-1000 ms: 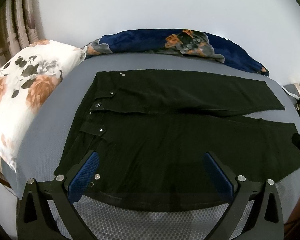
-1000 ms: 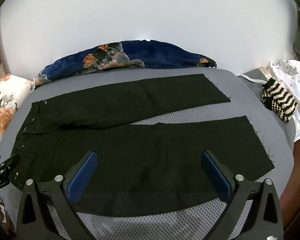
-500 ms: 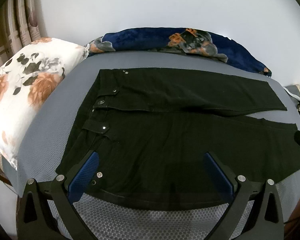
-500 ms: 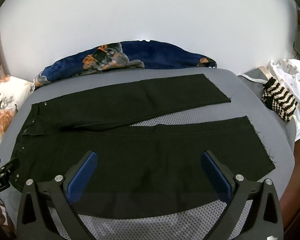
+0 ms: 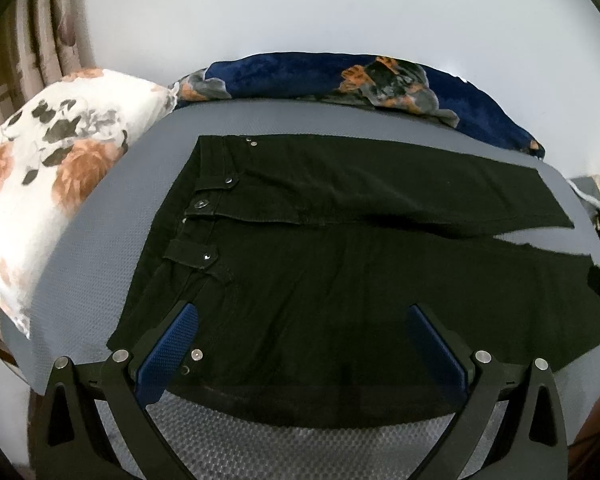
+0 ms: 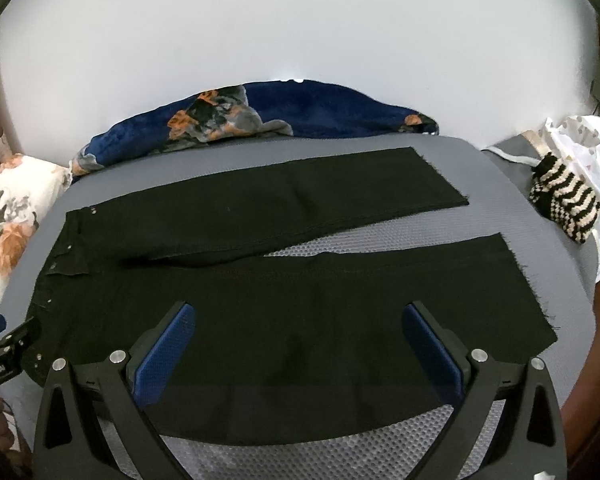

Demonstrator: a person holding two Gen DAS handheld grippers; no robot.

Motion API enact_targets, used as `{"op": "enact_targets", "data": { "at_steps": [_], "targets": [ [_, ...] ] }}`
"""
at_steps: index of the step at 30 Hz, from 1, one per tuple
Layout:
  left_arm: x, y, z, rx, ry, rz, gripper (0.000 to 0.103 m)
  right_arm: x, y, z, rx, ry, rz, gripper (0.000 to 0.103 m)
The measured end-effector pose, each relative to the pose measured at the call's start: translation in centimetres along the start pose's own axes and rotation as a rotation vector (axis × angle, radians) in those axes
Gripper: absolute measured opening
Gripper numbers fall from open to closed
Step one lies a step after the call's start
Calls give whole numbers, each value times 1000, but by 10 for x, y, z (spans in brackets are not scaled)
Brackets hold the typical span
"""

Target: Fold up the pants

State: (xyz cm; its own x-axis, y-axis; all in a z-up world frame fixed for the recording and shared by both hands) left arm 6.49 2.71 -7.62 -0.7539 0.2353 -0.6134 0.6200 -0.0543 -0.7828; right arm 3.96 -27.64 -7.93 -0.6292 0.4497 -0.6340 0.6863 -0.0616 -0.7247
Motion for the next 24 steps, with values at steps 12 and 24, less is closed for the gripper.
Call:
{"op": "enact_targets", "data": {
  "at_steps": [12,24],
  "targets": [
    [-46,24,-82,25,-151,48,103,-24,23,-26,-151,26,-41,103],
    [-93,108,-181,160,-273,9,77,-67,77,-62,-187,77,-86,103]
  ]
}}
Point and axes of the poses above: each gripper's, at about its wrist camera, not at the fingertips, and y roughly the way its jaws point, z to its right, x to its underside, the point moved 8 cm from there along y, roughly the way its jaws point, and after that the axes turned 14 degrees about y, right-handed, at the moved point
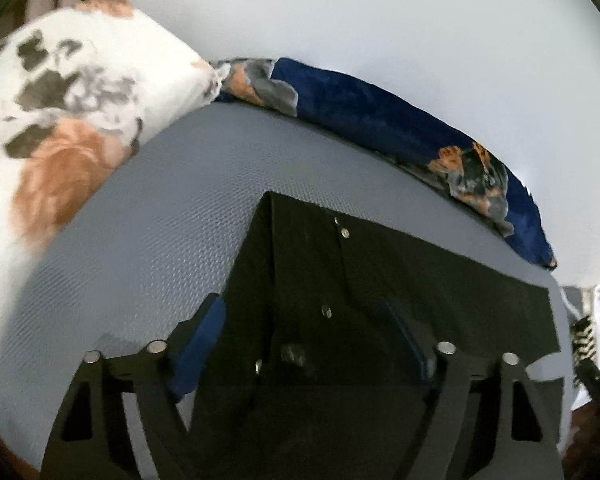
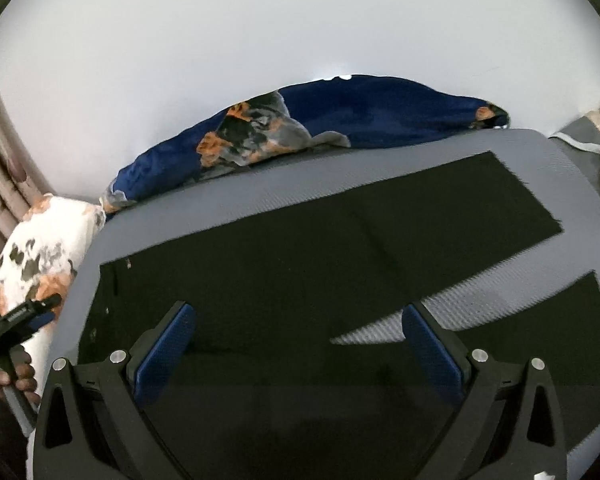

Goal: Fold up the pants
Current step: 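Grasp the waistband of the black pants with both tools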

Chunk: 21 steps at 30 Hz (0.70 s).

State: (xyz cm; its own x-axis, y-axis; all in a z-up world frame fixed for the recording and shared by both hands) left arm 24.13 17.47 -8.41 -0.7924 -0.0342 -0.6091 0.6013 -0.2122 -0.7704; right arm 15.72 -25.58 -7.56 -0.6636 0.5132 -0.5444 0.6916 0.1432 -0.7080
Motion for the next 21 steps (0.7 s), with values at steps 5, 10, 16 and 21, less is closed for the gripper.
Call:
{"op": "enact_targets", "data": {
  "at_steps": [5,10,16,21],
  "targets": [
    [-14,43,-17,157,-61,-35,71,-4,31,-25,-7,-7,-34,103],
    [-20,82,-27,282,-104,-81,56,0,63,-43,22,-34,-76,103],
    [-23,110,-28,358,-78,-114,52,-6,86,-53,61,-66,-84,103],
    [-38,124,-31,395,-53,-96,52,-11,106,-60,79,-73,-97,103]
  ]
}}
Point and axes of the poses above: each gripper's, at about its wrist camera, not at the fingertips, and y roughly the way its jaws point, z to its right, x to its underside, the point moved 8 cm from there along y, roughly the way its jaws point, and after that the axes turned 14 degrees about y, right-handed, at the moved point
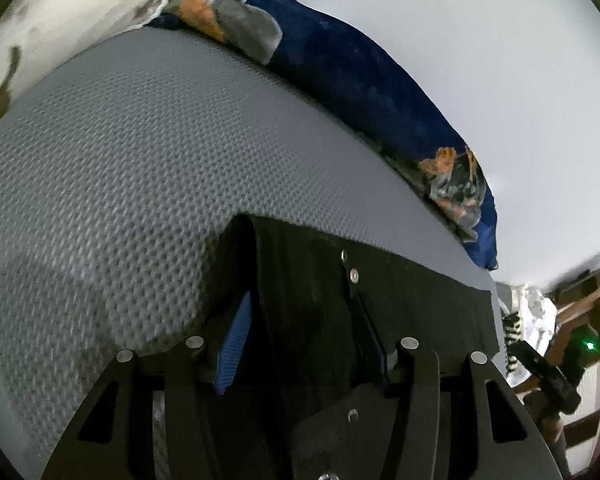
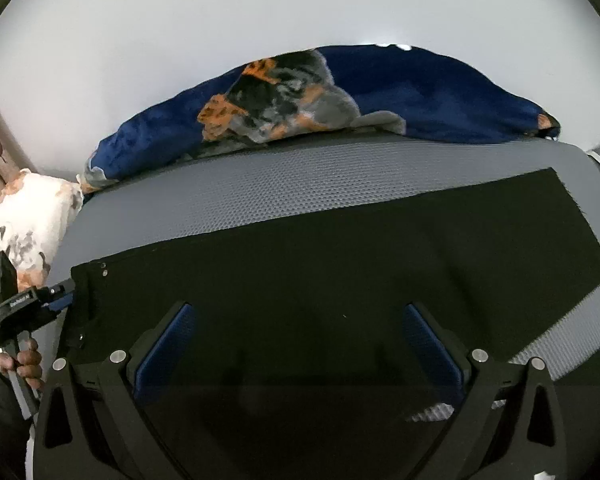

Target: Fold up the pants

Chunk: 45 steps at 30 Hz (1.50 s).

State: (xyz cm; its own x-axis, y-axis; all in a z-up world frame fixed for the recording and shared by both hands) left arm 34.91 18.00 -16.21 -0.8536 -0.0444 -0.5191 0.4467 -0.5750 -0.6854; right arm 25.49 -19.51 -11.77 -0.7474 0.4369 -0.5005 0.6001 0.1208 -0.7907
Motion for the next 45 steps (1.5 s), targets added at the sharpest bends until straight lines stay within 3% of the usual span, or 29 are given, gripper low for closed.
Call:
{"op": "enact_targets", "data": {
  "at_steps": [3,7,14,18,20,21,23,28,32,33,39,44,45],
  "targets": [
    [-10,6,-1,54,0,-3,52,-3,11,-10,4,-22,-8,103],
    [-23,13,9,157,13,-24,43,-10,26,-24,0,-67,-14,103],
    [-36,44,6,177,-15,-84,42,-30,46,-37,-3,-129,-3,103],
    [-38,48,7,178,-31,-64,41,-41,58,-35,-13,-170,-8,103],
    [-37,50,8,127,1,-60,12,-47,65,-32,-16,-198,-19,103],
    [-35,51,9,97,21,-71,9,-51,69,-29,-11,-216,-28,103],
    [-36,47,12,112,6,-54,8,-57,75,-26,-27,-247,-49,103],
    [-44,16,47,92,115,23,8,-72,91,-24,-87,-417,-149,103],
    [-44,-16,85,127,212,92,8,-71,99,-34,-190,-564,-275,102],
    [-42,-26,90,133,232,104,8,-69,104,-39,-222,-632,-331,98],
    [-32,-63,109,140,291,149,8,-59,116,-54,-317,-806,-467,81],
    [-29,-72,115,105,307,147,8,-46,127,-54,-353,-893,-584,70],
    [-29,-73,115,102,308,146,8,-43,129,-52,-358,-909,-606,63]
  ]
}}
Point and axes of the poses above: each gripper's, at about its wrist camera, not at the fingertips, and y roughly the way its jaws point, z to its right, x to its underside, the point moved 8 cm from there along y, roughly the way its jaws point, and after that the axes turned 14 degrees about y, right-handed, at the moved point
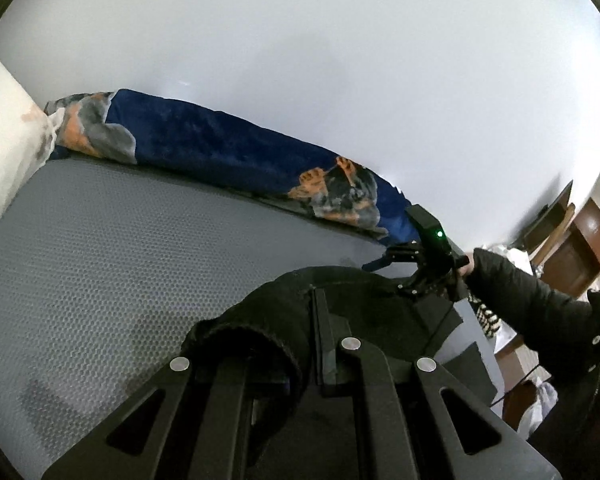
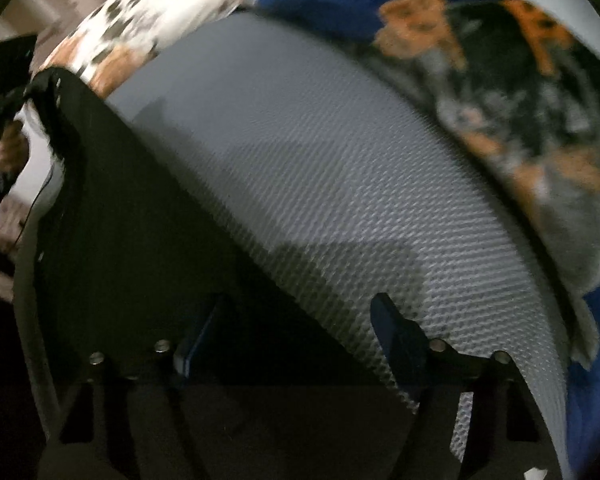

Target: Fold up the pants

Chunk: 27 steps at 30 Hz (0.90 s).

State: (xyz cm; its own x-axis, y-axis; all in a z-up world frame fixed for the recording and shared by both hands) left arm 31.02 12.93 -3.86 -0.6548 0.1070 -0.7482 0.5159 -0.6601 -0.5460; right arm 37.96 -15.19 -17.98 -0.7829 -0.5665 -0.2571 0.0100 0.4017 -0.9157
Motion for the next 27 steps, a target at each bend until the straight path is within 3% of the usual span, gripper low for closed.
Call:
{"op": "enact_targets", "data": {
  "at_steps": [4,9,14,20,27],
  "targets": [
    [1,4,1,-32,-1,-19,8,9,7,2,-12,-49,-55,43],
    [0,7,-2,-56,-11,-27,8,19,8,9,10,-50,-77,36],
    [1,9,-2,-75,-2,-42,8,32,2,15,74,-31,-43,17],
    [5,13,-7,-107,-7,-52,8,42,-22,10,241,37,100,9],
    [16,-4,3,-118,52,-82,8,72,-84,-25,446,121,297,8]
  ]
}}
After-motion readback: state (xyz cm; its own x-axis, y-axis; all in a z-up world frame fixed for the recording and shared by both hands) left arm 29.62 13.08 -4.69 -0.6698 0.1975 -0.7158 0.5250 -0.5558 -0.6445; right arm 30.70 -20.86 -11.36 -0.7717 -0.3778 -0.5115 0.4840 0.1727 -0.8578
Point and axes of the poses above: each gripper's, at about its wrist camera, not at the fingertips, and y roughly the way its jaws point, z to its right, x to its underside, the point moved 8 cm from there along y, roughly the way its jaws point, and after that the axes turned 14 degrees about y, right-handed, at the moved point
